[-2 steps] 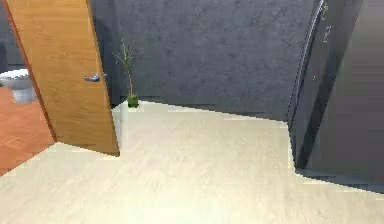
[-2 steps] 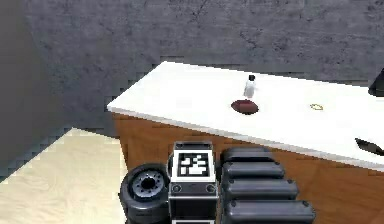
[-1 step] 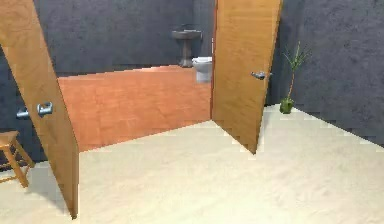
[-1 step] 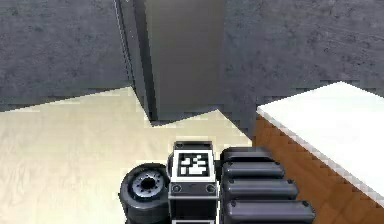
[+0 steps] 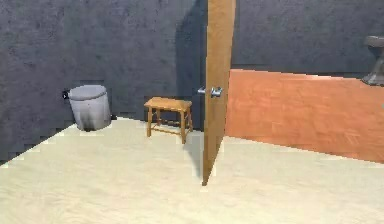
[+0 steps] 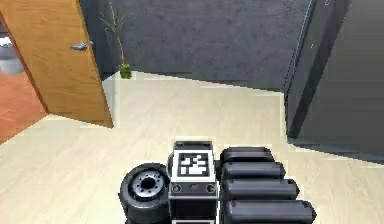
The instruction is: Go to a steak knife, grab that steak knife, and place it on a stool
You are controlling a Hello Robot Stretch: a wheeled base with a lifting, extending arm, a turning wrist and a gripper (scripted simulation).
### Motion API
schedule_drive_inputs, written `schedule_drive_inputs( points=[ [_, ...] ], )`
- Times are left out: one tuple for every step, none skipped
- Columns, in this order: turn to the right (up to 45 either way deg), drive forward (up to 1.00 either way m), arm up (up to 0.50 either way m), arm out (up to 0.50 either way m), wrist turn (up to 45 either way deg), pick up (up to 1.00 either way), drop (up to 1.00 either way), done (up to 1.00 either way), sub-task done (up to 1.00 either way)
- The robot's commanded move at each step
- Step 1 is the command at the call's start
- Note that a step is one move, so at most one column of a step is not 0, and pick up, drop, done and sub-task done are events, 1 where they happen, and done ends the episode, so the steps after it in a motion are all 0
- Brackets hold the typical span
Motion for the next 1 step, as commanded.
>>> schedule_drive_inputs(
  points=[
    [-24.0,0.0,0.0,0.0,0.0,0.0,0.0,0.0,0.0]
  ],
)
